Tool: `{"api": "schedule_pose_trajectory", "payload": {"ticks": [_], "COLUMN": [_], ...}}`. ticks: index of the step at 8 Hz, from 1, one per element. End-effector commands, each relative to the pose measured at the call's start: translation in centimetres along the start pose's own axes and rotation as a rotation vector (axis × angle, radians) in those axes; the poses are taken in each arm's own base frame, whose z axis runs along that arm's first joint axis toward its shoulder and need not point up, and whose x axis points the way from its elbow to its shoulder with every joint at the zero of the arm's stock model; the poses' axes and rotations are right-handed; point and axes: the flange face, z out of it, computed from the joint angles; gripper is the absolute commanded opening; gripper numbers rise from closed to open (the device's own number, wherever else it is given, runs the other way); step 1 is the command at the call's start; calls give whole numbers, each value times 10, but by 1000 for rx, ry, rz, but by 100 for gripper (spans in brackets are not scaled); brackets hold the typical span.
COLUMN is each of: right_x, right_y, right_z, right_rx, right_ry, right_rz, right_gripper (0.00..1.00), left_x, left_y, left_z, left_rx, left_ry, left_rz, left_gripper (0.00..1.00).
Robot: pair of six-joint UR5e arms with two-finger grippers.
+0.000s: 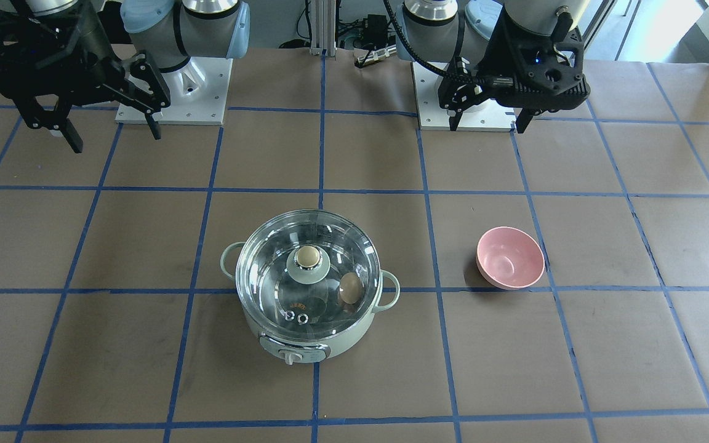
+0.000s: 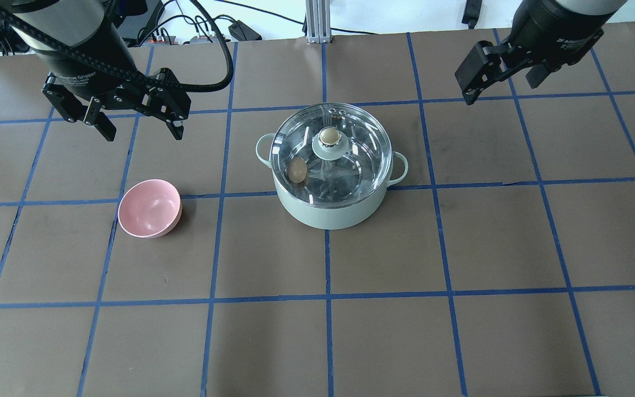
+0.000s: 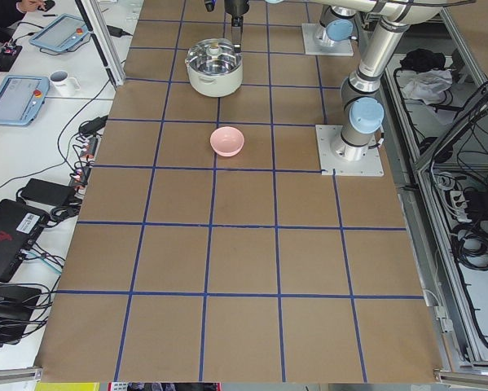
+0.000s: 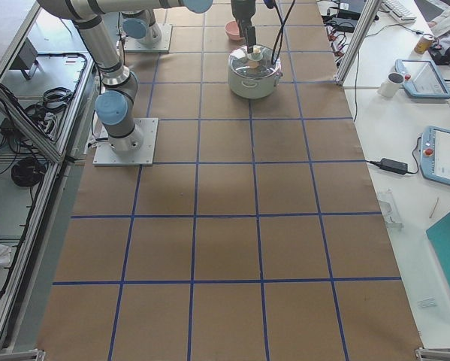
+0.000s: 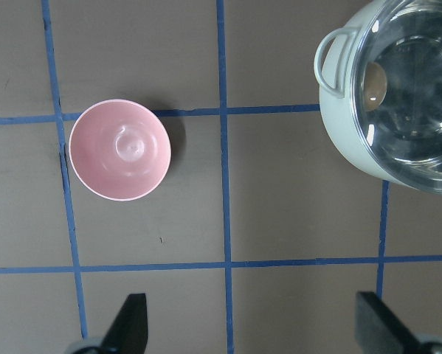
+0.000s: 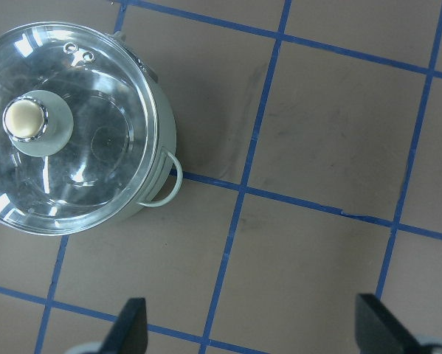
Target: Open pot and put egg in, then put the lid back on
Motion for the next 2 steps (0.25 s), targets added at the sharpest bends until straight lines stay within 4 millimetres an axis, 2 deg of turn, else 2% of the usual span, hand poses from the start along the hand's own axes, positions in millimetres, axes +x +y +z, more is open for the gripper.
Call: {"api": "schedule_pose_trajectory", "payload": {"ticks": [1, 2], "right_x": [0, 0], "right_y": [0, 0], "right_z": [1, 1], "right_rx": [-3, -4], "right_ry": [1, 0], "right_rz": [0, -1], "right_gripper": [100, 100], "left_x": [0, 0], "left_y": [0, 0], "left_z": [0, 0], "left_rx": [1, -1], "left_ry": [0, 0], "left_rz": [1, 0], "left_gripper": [100, 100]}}
